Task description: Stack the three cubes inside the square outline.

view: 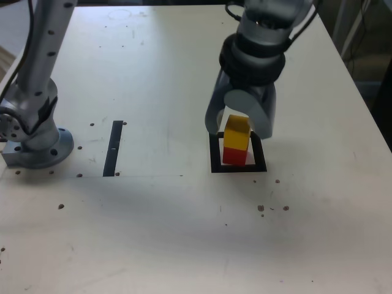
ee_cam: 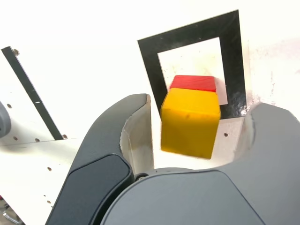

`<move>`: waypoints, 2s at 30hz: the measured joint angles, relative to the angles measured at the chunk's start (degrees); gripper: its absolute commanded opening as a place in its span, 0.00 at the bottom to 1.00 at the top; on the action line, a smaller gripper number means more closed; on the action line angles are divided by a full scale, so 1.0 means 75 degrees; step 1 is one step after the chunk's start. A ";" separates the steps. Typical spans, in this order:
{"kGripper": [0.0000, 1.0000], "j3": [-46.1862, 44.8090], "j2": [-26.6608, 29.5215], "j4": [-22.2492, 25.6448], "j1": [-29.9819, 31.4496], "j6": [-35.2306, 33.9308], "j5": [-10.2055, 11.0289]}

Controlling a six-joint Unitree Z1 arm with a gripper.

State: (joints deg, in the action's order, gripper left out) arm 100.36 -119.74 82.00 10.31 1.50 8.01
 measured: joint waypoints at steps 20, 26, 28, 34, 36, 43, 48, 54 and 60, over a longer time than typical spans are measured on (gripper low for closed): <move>1.00 0.0595 0.0964 0.0604 -0.2098 0.2417 0.0985; 1.00 0.2066 0.0340 0.0998 -0.2746 0.3459 0.0991; 1.00 0.2523 0.0124 0.1019 -0.2959 0.3691 0.0987; 1.00 0.4041 -0.0786 0.1208 -0.3925 0.4483 0.0729; 1.00 0.4514 -0.1201 0.1247 -0.4291 0.4627 0.0670; 0.99 0.6206 -0.2004 0.1329 -0.5080 0.4705 0.0619; 0.99 0.6627 -0.2426 0.1335 -0.5322 0.4601 0.0592; 0.98 0.6489 -0.2783 0.1250 -0.5479 0.4372 0.0799; 0.98 0.6148 -0.2992 0.1075 -0.5421 0.4221 0.1001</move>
State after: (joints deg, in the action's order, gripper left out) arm 146.47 -142.17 90.06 -30.35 33.15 15.52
